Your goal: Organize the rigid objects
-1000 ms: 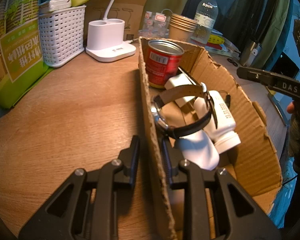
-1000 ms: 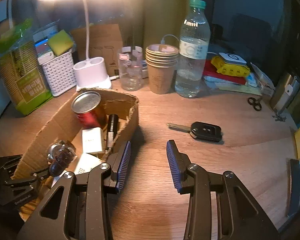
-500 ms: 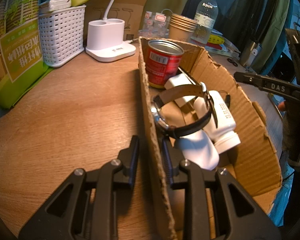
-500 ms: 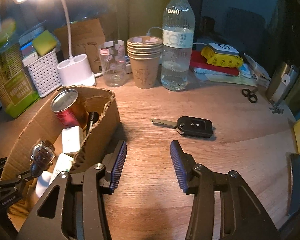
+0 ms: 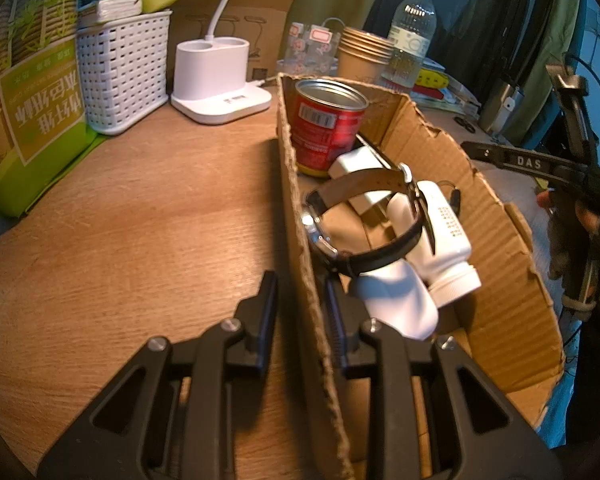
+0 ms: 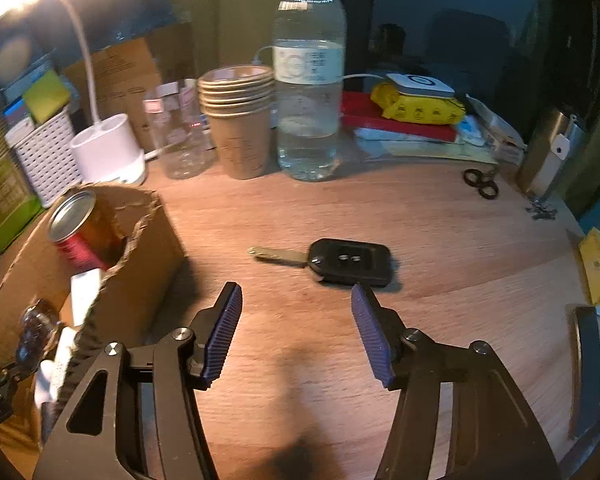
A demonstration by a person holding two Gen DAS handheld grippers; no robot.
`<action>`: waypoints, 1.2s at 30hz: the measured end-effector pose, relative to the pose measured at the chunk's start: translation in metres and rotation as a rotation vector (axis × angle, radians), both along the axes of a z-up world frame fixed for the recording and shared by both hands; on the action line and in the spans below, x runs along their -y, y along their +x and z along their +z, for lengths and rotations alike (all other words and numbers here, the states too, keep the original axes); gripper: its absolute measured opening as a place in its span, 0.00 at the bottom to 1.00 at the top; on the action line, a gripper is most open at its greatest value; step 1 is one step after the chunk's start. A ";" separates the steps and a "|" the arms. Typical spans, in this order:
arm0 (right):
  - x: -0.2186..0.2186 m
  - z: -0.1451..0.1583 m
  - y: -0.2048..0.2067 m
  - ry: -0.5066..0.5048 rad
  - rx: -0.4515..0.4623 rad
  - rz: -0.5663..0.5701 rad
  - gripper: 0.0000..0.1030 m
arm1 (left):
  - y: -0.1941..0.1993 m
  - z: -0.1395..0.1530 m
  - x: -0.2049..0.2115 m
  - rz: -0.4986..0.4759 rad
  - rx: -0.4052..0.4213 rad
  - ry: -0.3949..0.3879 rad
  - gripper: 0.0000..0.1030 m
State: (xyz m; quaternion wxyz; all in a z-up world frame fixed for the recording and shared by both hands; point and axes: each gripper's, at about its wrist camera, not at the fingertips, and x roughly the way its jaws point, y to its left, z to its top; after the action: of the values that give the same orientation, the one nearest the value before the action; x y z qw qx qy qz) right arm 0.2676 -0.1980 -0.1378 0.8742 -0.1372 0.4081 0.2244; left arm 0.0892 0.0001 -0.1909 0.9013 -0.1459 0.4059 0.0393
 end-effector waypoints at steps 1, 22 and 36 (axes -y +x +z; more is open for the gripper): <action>0.002 -0.001 0.003 -0.004 0.002 -0.005 0.59 | 0.000 0.000 0.000 0.000 0.000 0.000 0.25; 0.007 -0.030 0.054 -0.022 -0.027 -0.034 0.68 | 0.000 -0.001 -0.004 0.003 -0.002 -0.004 0.28; 0.004 -0.037 0.062 -0.032 -0.031 -0.039 0.69 | 0.000 -0.002 -0.009 0.016 -0.007 0.015 0.28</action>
State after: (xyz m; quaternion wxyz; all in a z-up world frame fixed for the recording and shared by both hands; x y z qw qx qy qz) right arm 0.3294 -0.2021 -0.1748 0.8698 -0.1397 0.4275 0.2028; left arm 0.0891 0.0091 -0.1925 0.9007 -0.1423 0.4075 0.0499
